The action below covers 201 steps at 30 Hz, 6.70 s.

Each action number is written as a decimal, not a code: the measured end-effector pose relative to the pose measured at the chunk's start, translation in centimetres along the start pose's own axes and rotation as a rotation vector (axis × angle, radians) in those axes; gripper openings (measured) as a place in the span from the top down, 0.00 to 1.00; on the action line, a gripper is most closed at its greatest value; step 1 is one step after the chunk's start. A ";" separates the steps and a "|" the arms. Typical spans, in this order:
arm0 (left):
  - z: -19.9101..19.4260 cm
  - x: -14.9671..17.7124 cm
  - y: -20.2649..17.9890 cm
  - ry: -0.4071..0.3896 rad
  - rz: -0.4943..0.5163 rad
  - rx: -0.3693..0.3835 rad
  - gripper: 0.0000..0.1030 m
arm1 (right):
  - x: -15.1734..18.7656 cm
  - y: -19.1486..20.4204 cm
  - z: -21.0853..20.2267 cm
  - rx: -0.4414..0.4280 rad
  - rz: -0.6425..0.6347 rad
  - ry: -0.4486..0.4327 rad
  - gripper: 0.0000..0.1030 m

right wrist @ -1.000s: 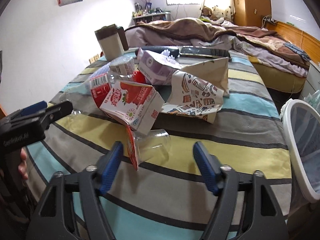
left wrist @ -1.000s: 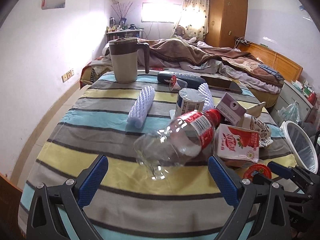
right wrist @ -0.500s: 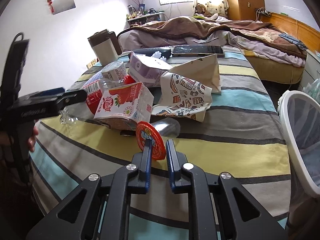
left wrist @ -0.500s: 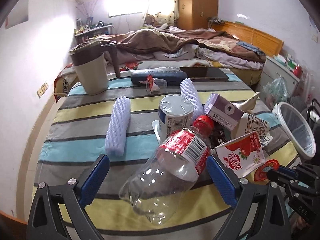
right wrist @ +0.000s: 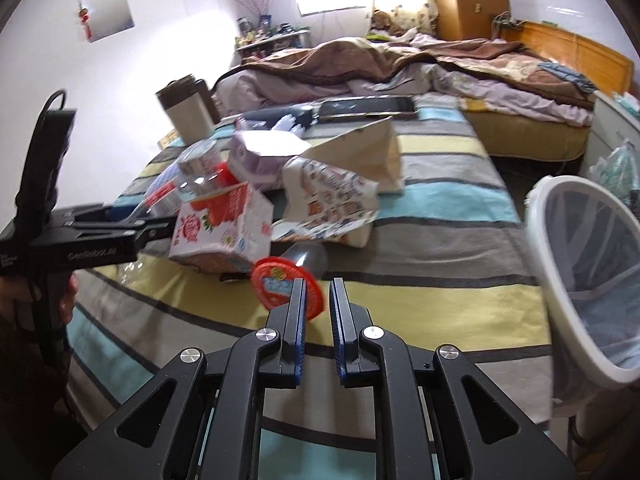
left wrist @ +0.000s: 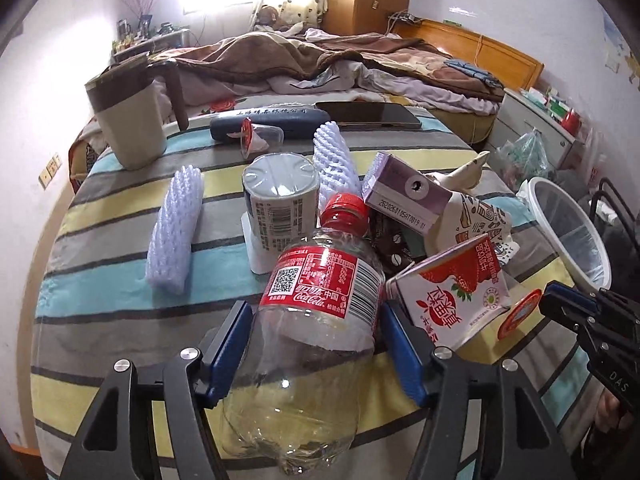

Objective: Collect trash
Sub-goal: 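Grasp the clear Coca-Cola bottle with the left gripper while the right holds the cup, then carry the bottle and cup over the white bin and open both grippers, then swing both tools back toward the trash on the bed, then grasp the white foam net with the left gripper while the right grasps the printed paper cup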

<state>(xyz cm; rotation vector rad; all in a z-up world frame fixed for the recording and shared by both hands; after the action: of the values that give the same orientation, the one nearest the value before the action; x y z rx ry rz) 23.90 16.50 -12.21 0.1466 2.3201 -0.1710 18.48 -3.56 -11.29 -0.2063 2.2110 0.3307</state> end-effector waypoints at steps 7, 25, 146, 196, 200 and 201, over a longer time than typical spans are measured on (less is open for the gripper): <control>-1.4 0.9 0.9 -0.016 -0.077 -0.013 0.36 | -0.4 1.6 0.7 -0.034 -0.026 -0.020 0.34; -0.3 1.7 1.0 0.055 -0.053 -0.029 0.37 | 1.0 0.5 3.8 0.045 0.003 0.084 0.55; -6.1 -6.1 -20.6 -0.254 0.043 0.117 0.24 | -4.0 -17.0 -7.4 0.251 0.145 -0.197 0.37; 0.6 -4.5 10.8 -0.130 -0.177 -0.244 0.24 | -4.9 -0.4 6.4 -0.076 -0.128 -0.008 0.37; 2.9 -4.7 11.8 -0.090 -0.183 -0.260 0.29 | -4.7 -0.2 6.8 -0.079 -0.124 0.007 0.48; 3.2 -4.9 11.9 -0.091 -0.179 -0.261 0.30 | -4.7 -0.3 6.9 -0.076 -0.123 0.004 0.50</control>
<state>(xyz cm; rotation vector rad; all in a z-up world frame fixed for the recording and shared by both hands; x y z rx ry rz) 31.43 27.45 -11.74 -0.1969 2.2398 0.0364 26.56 -1.59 -11.65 -0.3828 2.1803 0.3472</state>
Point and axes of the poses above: each gripper's, at about its wrist camera, not at the fingertips, and z roughly the way its jaws point, y to its left, x to its underside, the point moved 10 cm from there along z, roughly the way its jaws point, and after that the axes turned 10 degrees about -y, right-handed, at the moved point
